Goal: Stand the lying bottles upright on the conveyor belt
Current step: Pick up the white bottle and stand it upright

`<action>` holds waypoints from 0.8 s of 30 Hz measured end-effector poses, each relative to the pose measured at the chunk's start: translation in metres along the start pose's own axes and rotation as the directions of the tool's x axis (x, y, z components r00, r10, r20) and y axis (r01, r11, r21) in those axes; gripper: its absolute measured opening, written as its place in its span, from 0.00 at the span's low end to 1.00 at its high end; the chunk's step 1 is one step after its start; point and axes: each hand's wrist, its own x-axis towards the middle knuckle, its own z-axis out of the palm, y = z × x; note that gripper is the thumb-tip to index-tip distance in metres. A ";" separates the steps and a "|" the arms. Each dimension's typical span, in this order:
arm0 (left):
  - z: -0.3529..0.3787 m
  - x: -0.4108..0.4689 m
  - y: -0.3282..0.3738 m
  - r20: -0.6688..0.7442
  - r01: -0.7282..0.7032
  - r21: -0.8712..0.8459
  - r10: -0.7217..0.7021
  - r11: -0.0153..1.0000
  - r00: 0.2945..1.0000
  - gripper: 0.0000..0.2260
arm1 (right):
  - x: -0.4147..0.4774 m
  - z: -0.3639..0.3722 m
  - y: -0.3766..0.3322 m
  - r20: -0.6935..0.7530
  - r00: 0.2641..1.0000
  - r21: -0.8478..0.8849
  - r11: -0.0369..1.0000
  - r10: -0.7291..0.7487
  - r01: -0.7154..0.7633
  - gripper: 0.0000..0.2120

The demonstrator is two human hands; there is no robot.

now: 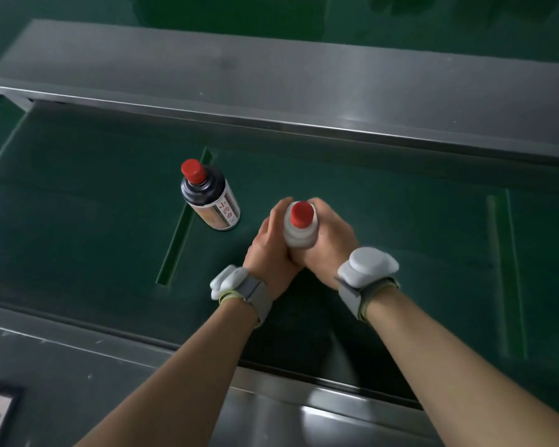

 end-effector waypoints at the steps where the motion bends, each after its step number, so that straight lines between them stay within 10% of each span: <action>1: 0.000 0.008 0.003 0.017 0.007 0.002 -0.007 1.000 1.000 0.39 | 0.004 -0.004 -0.001 0.003 1.000 -0.004 1.000 0.022 -0.022 0.16; 24: 0.022 0.050 0.007 0.026 -0.031 0.093 0.028 0.995 0.999 0.39 | 0.050 -0.009 0.046 -0.078 0.994 -0.056 0.996 -0.078 0.073 0.20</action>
